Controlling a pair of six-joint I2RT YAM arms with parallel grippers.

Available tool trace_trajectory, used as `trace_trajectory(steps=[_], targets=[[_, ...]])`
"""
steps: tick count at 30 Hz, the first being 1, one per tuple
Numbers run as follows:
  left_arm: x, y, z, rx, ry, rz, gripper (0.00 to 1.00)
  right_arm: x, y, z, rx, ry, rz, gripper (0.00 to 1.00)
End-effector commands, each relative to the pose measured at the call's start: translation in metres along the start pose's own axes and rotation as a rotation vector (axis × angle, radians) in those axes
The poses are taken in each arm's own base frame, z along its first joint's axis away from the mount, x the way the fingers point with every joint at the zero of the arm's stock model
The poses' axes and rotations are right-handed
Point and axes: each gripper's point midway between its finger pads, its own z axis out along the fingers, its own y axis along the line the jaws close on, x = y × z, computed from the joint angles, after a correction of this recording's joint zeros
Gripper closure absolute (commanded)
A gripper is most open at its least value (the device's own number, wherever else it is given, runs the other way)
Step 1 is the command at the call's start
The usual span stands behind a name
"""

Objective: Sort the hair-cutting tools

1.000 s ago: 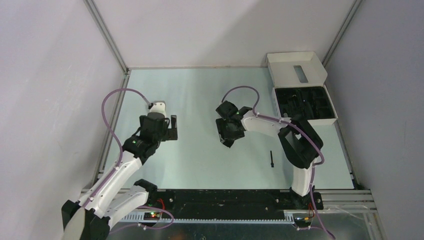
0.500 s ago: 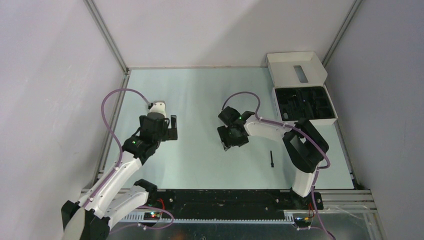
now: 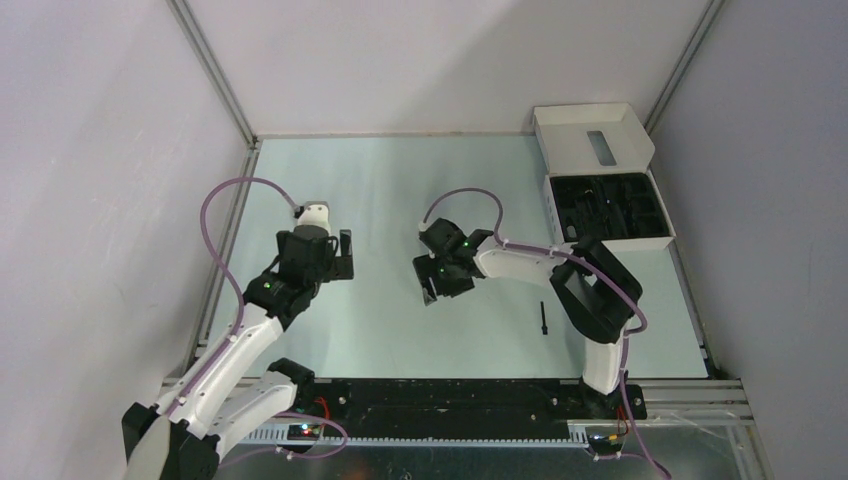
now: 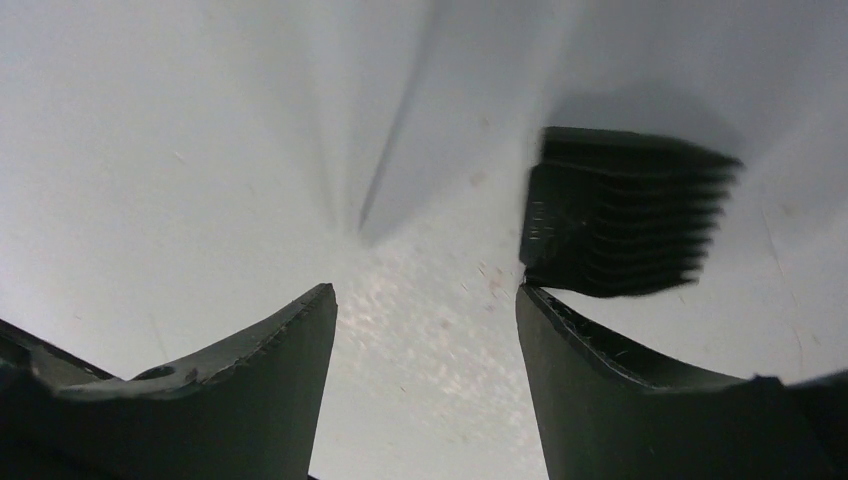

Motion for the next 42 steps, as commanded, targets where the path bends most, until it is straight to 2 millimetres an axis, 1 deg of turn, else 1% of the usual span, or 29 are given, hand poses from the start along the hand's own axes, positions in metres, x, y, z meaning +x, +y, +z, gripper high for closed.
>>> trace_trajectory(steps=[1,4,5,6,7,9,10,11,13,14,15,17,18,19,21,23,25,30,33,35,37,42], targets=[[-0.015,0.003,-0.005,-0.016,-0.053,-0.004,0.0,-0.029,0.023,0.023,-0.065,-0.069,-0.024,0.29],[-0.016,0.004,-0.005,-0.022,-0.056,-0.007,0.0,-0.051,0.026,0.025,-0.052,-0.109,-0.087,0.29],[-0.017,0.005,-0.005,-0.022,-0.057,-0.008,0.0,-0.062,0.032,0.024,-0.057,-0.127,-0.103,0.29],[-0.016,0.005,-0.005,-0.025,-0.057,-0.007,0.0,-0.067,0.033,0.022,-0.055,-0.134,-0.136,0.29],[-0.017,0.006,-0.006,-0.026,-0.059,-0.009,0.0,-0.078,0.036,0.018,-0.055,-0.147,-0.171,0.29],[-0.017,0.007,-0.007,-0.032,-0.06,-0.009,0.0,-0.091,0.039,0.008,-0.054,-0.168,-0.243,0.28],[-0.017,0.007,-0.007,-0.035,-0.061,-0.009,0.0,-0.093,0.039,0.004,-0.048,-0.167,-0.27,0.28],[-0.018,0.008,-0.007,-0.04,-0.065,-0.01,0.0,-0.1,0.037,-0.002,-0.032,-0.19,-0.323,0.27],[-0.019,0.01,-0.009,-0.045,-0.072,-0.015,0.0,-0.102,0.029,-0.01,-0.004,-0.195,-0.407,0.25],[-0.02,0.01,-0.009,-0.046,-0.076,-0.017,0.0,-0.099,0.022,-0.01,0.009,-0.185,-0.437,0.25],[-0.021,0.011,-0.01,-0.049,-0.084,-0.021,0.0,-0.099,0.017,-0.016,0.02,-0.189,-0.509,0.24],[-0.022,0.013,-0.012,-0.054,-0.097,-0.027,0.0,-0.096,0.005,-0.022,0.029,-0.177,-0.593,0.22],[-0.024,0.015,-0.014,-0.061,-0.111,-0.033,0.0,-0.094,-0.004,-0.026,0.03,-0.166,-0.607,0.22],[-0.025,0.017,-0.015,-0.067,-0.116,-0.036,0.0,-0.093,-0.007,-0.027,0.013,-0.156,-0.648,0.22],[-0.027,0.021,-0.017,-0.084,-0.134,-0.046,0.0,-0.095,-0.028,-0.032,0.029,-0.131,-0.666,0.24],[-0.028,0.025,-0.021,-0.096,-0.153,-0.058,0.0,-0.095,-0.04,-0.033,0.027,-0.117,-0.709,0.25],[-0.027,0.028,-0.026,-0.098,-0.162,-0.074,0.0,-0.09,-0.047,-0.034,0.005,-0.099,-0.765,0.25],[-0.031,0.031,-0.041,-0.076,-0.193,-0.092,0.0,-0.079,-0.048,-0.036,-0.103,-0.066,-0.885,0.25],[-0.032,0.038,-0.047,-0.097,-0.219,-0.086,0.0,-0.077,-0.057,-0.033,-0.088,-0.039,-0.908,0.25],[-0.032,0.042,-0.047,-0.117,-0.239,-0.09,0.0,-0.076,-0.061,-0.031,-0.1,-0.016,-0.904,0.25],[-0.031,0.044,-0.045,-0.128,-0.251,-0.102,0.0,-0.074,-0.061,-0.03,-0.117,0.001,-0.904,0.25],[-0.032,0.044,-0.043,-0.129,-0.263,-0.107,0.0,-0.067,-0.052,-0.022,-0.159,0.013,-0.927,0.26]])
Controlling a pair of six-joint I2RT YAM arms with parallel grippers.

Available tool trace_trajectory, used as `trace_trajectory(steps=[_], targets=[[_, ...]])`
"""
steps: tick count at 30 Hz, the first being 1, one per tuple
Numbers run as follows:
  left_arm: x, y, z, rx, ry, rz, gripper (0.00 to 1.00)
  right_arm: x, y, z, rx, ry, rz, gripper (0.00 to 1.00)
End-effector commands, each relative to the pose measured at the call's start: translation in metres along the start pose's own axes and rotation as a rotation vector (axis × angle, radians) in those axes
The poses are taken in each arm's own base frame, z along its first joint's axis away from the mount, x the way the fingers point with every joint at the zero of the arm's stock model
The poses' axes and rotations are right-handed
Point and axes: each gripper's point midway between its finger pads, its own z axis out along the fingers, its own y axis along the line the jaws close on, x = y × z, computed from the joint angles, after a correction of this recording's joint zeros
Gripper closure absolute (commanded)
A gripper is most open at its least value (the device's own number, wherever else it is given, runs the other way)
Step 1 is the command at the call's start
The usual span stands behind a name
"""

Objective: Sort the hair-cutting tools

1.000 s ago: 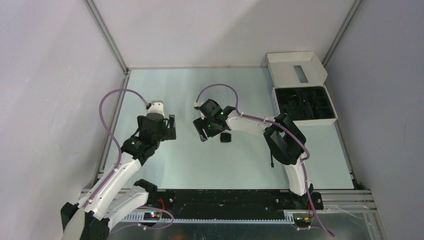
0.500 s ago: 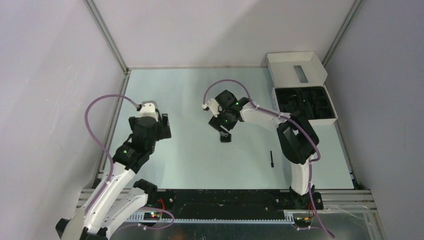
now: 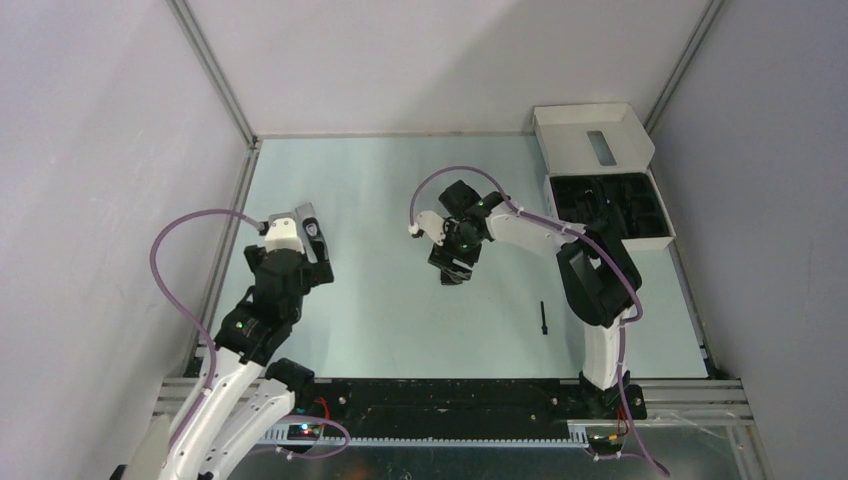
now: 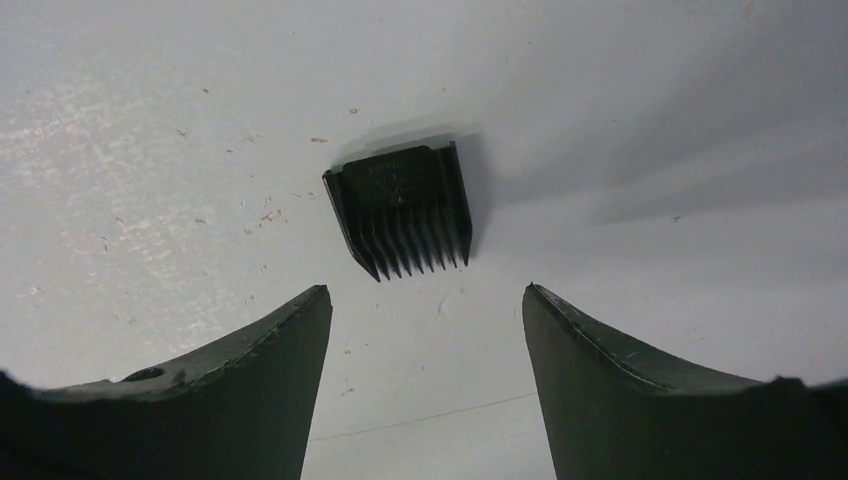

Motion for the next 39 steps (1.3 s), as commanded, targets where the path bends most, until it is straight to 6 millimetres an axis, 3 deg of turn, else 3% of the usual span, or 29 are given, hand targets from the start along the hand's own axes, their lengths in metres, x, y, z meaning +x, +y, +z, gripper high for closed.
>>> trace_trajectory(steps=[1,13,23,27,33,39], targets=[[-0.009,0.003,0.003,-0.03,-0.042,-0.007,0.0,-0.011,0.004,0.002,-0.037,-0.023,-0.049,0.26],[-0.008,0.003,0.004,-0.028,-0.045,-0.004,0.0,-0.013,-0.005,0.026,0.038,0.018,-0.096,0.28],[-0.007,0.002,0.005,-0.026,-0.042,0.001,0.02,0.003,0.003,0.036,0.053,0.093,-0.1,0.36],[-0.006,0.001,0.006,-0.023,-0.037,0.004,0.02,0.003,0.003,0.031,0.066,0.088,-0.082,0.42],[-0.006,-0.001,0.006,-0.012,-0.033,-0.001,0.02,0.01,0.007,0.014,0.07,0.097,0.024,0.67],[-0.009,-0.005,0.006,0.004,-0.026,-0.005,0.02,0.019,0.009,-0.013,0.102,0.062,0.156,0.77]])
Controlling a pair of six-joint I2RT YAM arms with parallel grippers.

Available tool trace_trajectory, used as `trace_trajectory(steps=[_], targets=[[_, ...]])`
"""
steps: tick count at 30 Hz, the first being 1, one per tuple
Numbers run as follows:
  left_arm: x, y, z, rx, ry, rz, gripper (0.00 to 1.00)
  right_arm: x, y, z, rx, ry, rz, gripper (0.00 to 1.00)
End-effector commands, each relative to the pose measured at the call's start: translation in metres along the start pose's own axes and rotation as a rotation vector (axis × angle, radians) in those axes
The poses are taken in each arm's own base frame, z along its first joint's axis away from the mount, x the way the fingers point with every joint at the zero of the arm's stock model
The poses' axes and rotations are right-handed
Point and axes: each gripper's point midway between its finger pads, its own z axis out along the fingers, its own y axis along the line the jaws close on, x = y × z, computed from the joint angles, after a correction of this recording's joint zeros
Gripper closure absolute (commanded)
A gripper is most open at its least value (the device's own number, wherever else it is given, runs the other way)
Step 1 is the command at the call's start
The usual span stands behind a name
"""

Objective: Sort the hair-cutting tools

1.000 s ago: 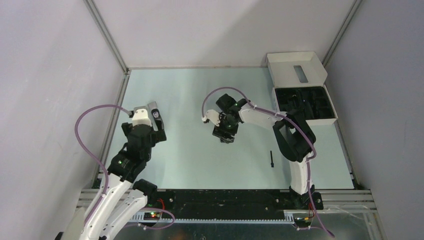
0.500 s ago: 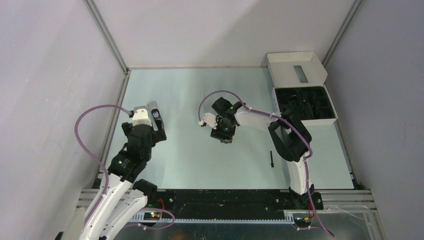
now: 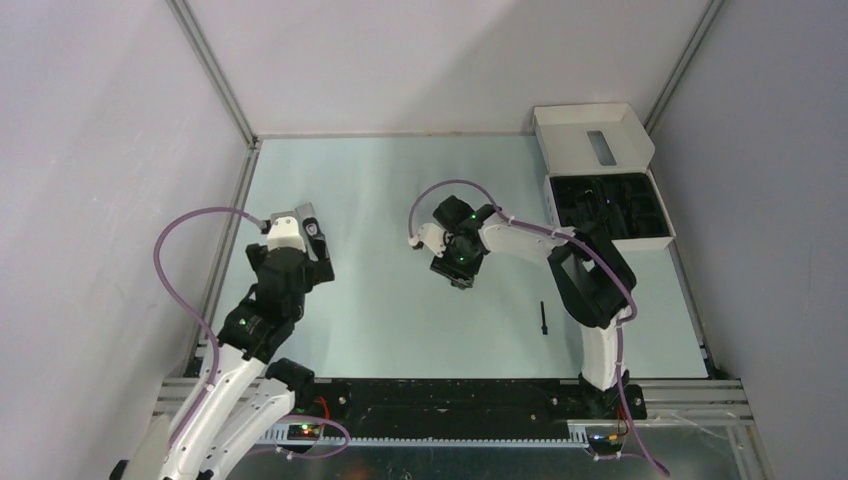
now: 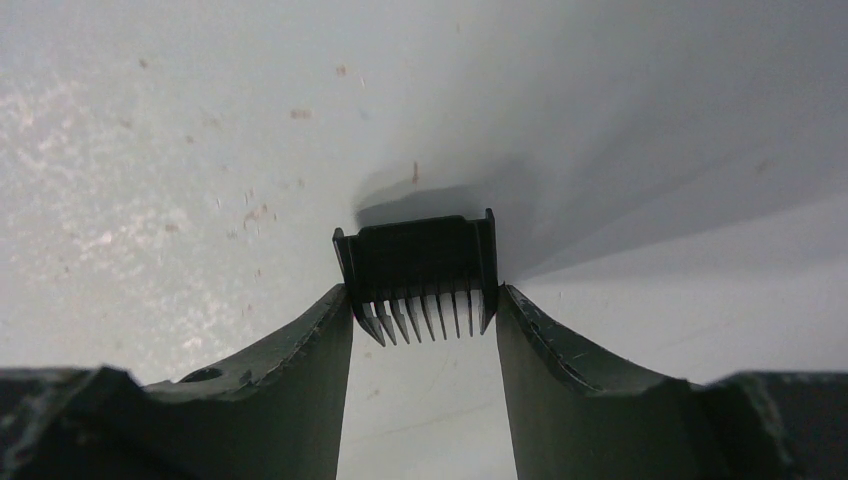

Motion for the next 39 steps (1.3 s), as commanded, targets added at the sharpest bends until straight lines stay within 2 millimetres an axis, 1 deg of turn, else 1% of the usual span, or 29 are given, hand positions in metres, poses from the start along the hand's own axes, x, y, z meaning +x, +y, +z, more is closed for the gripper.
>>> trace_trajectory(steps=[1,4,7,8,9,10,11,12,13,14,15,16,17,18,19,20,21,22,23,24,25,26,27,28,31,32,33,35,39], targets=[[-0.013,-0.007,-0.001,0.026,-0.028,-0.019,0.02,0.0,-0.004,-0.04,0.046,-0.062,0.131,0.78],[-0.019,-0.009,-0.001,0.038,-0.038,-0.03,0.02,0.004,-0.011,-0.055,0.074,-0.087,0.225,0.83],[-0.025,-0.012,-0.001,0.047,-0.051,-0.038,0.02,0.009,-0.021,-0.073,0.114,-0.118,0.312,0.84],[-0.028,-0.013,-0.001,0.049,-0.058,-0.042,0.02,0.012,-0.029,-0.083,0.14,-0.133,0.338,0.84],[-0.03,-0.014,-0.001,0.051,-0.063,-0.042,0.02,0.015,-0.032,-0.087,0.154,-0.139,0.369,0.84],[-0.032,-0.014,0.0,0.052,-0.069,-0.045,0.02,0.02,-0.043,-0.096,0.189,-0.148,0.404,0.84],[-0.034,-0.014,0.0,0.051,-0.074,-0.044,0.02,0.024,-0.047,-0.1,0.206,-0.154,0.436,0.84],[-0.036,-0.014,0.0,0.051,-0.081,-0.046,0.02,0.031,-0.059,-0.11,0.243,-0.164,0.475,0.84],[-0.037,-0.013,-0.001,0.048,-0.086,-0.044,0.02,0.037,-0.065,-0.115,0.267,-0.168,0.513,0.84],[-0.039,-0.013,0.0,0.045,-0.092,-0.041,0.02,0.045,-0.077,-0.125,0.296,-0.186,0.557,0.84],[-0.04,-0.013,0.0,0.045,-0.097,-0.042,0.02,0.061,-0.093,-0.133,0.347,-0.178,0.621,0.84],[-0.043,-0.014,0.0,0.048,-0.106,-0.042,0.02,0.068,-0.101,-0.142,0.379,-0.188,0.651,0.84],[-0.044,-0.015,0.0,0.05,-0.111,-0.043,0.02,0.085,-0.115,-0.15,0.429,-0.18,0.71,0.84],[-0.047,-0.017,0.001,0.055,-0.119,-0.041,0.02,0.092,-0.123,-0.157,0.458,-0.187,0.736,0.84],[-0.049,-0.018,0.001,0.059,-0.126,-0.042,0.02,0.108,-0.135,-0.165,0.5,-0.182,0.788,0.84],[-0.051,-0.018,0.001,0.059,-0.134,-0.041,0.02,0.115,-0.142,-0.171,0.529,-0.19,0.817,0.84],[-0.052,-0.019,0.001,0.058,-0.137,-0.039,0.02,0.133,-0.155,-0.179,0.574,-0.187,0.881,0.84],[-0.054,-0.018,0.001,0.054,-0.145,-0.038,0.02,0.139,-0.161,-0.182,0.595,-0.2,0.918,0.84],[-0.054,-0.018,0.002,0.051,-0.149,-0.037,0.02,0.154,-0.171,-0.187,0.621,-0.204,0.968,0.84],[-0.055,-0.016,0.002,0.04,-0.154,-0.036,0.02,0.159,-0.178,-0.189,0.638,-0.226,0.988,0.84],[-0.054,-0.015,0.002,0.036,-0.159,-0.039,0.02,0.169,-0.185,-0.192,0.646,-0.243,1.021,0.83],[-0.054,-0.014,0.002,0.032,-0.166,-0.043,0.02,0.172,-0.193,-0.194,0.662,-0.273,1.033,0.83],[-0.054,-0.014,0.003,0.033,-0.168,-0.044,0.02,0.179,-0.199,-0.197,0.671,-0.288,1.051,0.83],[-0.054,-0.014,0.002,0.033,-0.171,-0.042,0.02,0.189,-0.208,-0.203,0.706,-0.305,1.073,0.83],[-0.055,-0.011,0.001,0.026,-0.179,-0.037,0.02,0.201,-0.225,-0.208,0.744,-0.336,1.093,0.83],[-0.054,-0.011,0.001,0.024,-0.179,-0.035,0.02,0.207,-0.228,-0.205,0.744,-0.33,1.103,0.83],[-0.054,-0.01,0.001,0.021,-0.18,-0.032,0.02,0.209,-0.232,-0.205,0.75,-0.336,1.103,0.83],[-0.053,-0.009,0.001,0.019,-0.181,-0.027,0.02,0.218,-0.238,-0.197,0.749,-0.323,1.12,0.83],[-0.054,-0.008,0.001,0.013,-0.185,-0.018,0.02,0.229,-0.241,-0.181,0.733,-0.285,1.136,0.82]])
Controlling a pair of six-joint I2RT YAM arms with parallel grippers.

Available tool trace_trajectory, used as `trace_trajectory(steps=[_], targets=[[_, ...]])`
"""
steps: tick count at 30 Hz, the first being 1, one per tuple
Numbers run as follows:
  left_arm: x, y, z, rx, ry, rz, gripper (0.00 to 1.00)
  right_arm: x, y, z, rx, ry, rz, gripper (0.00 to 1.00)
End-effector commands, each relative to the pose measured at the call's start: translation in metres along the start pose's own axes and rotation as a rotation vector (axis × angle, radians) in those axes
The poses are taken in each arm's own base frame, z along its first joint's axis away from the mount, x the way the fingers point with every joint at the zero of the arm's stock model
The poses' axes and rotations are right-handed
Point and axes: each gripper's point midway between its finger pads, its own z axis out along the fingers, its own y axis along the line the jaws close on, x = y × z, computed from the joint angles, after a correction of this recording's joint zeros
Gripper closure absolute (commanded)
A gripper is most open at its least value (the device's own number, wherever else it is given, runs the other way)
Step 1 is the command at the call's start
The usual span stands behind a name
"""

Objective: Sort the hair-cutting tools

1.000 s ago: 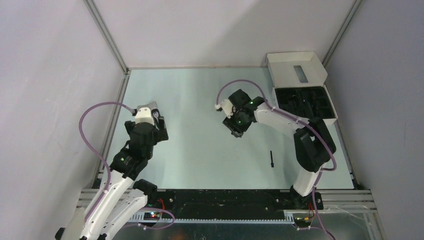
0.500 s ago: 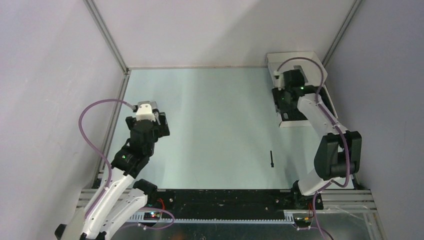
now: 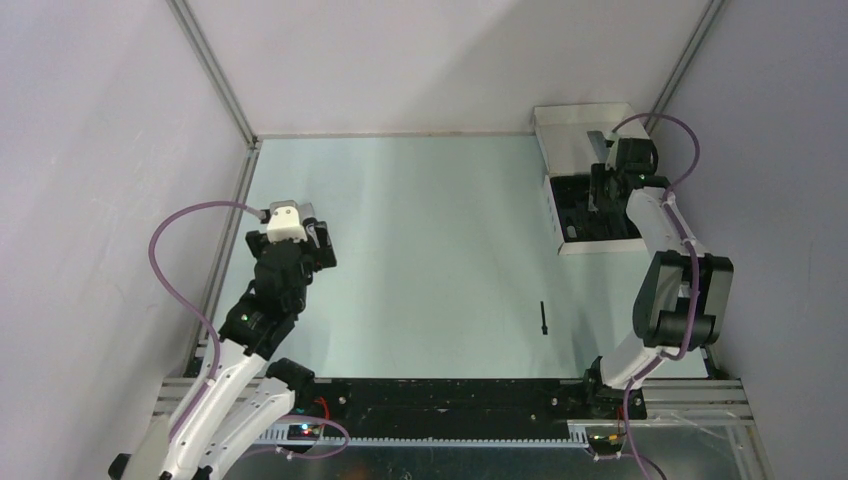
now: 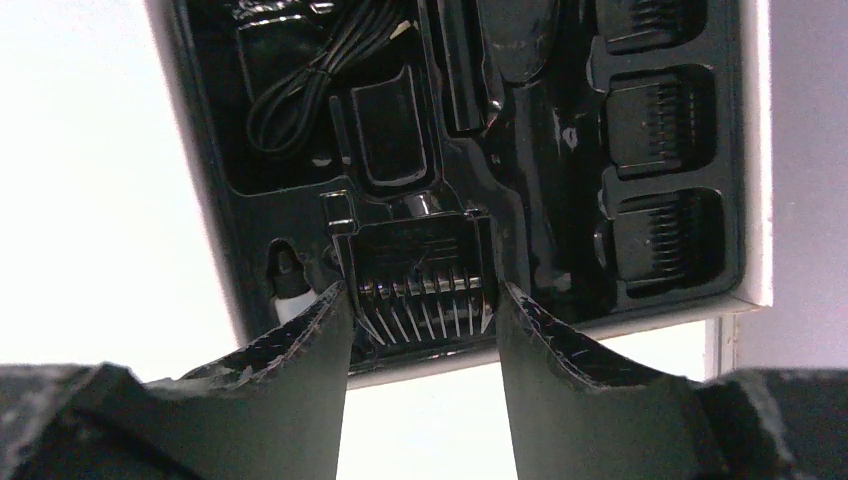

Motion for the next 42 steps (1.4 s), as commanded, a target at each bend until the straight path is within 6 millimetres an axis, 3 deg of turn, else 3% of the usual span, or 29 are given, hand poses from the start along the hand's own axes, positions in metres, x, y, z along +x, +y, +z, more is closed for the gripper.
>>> trace_trajectory(steps=[1,11,19,27,42], targets=[[-0.014,0.004,-0.001,-0.018,-0.054,0.002,0.02,0.0,-0.001,0.021,-0.005,0.0,0.006,0.82],[-0.012,0.005,-0.001,-0.023,-0.052,0.017,0.02,0.035,-0.01,0.042,0.009,0.108,-0.029,0.79],[-0.011,0.004,0.0,-0.021,-0.048,0.019,0.02,0.055,-0.012,0.05,0.014,0.157,-0.036,0.69],[-0.011,0.005,-0.001,-0.02,-0.051,0.017,0.02,0.05,-0.012,0.043,0.011,0.136,-0.032,0.58],[-0.01,0.005,-0.002,-0.018,-0.05,0.018,0.02,0.045,-0.009,0.036,-0.001,0.12,0.0,0.46]])
